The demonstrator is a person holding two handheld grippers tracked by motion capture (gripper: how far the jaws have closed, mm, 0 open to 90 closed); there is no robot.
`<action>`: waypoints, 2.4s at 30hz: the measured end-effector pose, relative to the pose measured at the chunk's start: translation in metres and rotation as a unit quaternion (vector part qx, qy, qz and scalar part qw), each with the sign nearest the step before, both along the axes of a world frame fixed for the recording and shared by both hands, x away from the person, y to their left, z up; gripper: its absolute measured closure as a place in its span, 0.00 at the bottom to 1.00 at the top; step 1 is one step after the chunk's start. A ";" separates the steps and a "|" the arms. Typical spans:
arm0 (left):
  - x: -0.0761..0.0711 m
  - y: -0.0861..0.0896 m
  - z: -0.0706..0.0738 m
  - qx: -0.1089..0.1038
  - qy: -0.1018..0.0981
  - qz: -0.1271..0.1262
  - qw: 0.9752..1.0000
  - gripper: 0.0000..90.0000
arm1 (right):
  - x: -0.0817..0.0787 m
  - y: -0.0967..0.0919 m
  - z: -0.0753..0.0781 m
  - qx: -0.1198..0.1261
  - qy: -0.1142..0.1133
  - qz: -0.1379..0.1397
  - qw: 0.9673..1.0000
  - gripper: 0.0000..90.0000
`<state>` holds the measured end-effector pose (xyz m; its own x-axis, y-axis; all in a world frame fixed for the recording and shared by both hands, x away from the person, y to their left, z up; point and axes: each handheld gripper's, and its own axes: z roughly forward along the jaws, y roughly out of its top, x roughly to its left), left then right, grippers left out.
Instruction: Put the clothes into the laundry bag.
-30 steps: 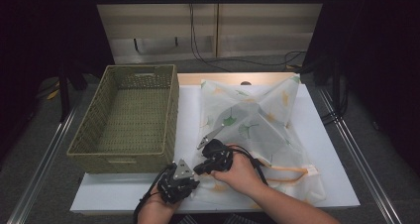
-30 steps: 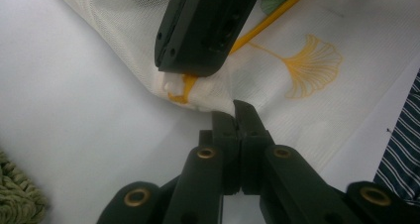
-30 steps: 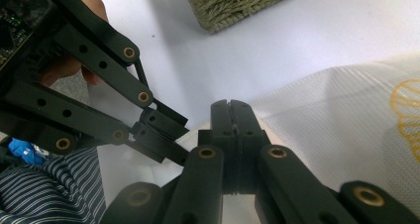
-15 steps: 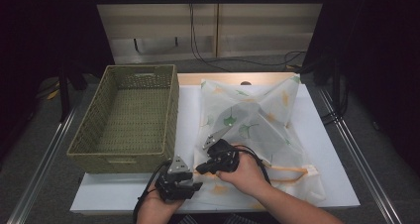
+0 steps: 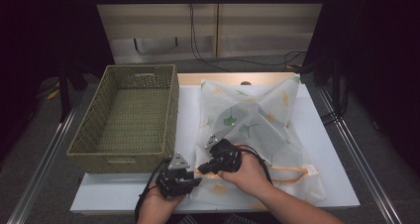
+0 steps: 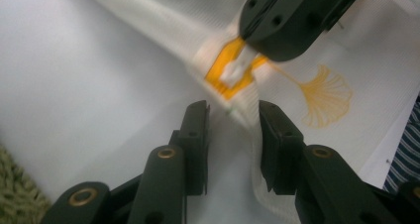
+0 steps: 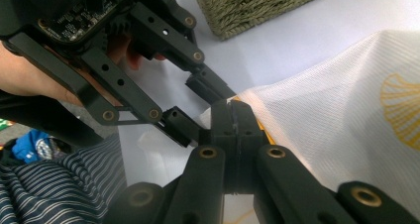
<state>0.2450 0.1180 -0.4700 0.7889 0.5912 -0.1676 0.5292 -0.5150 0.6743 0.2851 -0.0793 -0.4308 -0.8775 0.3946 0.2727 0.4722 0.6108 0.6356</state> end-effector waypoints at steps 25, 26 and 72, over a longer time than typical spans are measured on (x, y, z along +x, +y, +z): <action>-0.007 -0.006 0.005 0.013 -0.036 -0.018 0.999 1.00 | -0.006 -0.010 0.000 0.011 0.009 -0.023 1.000 1.00; -0.007 -0.005 0.005 0.016 -0.035 -0.022 0.999 1.00 | -0.006 -0.011 0.000 0.012 0.008 -0.022 1.000 1.00; -0.010 -0.001 0.009 -0.006 -0.057 -0.015 0.998 1.00 | -0.013 -0.031 -0.003 0.036 0.034 -0.058 0.997 1.00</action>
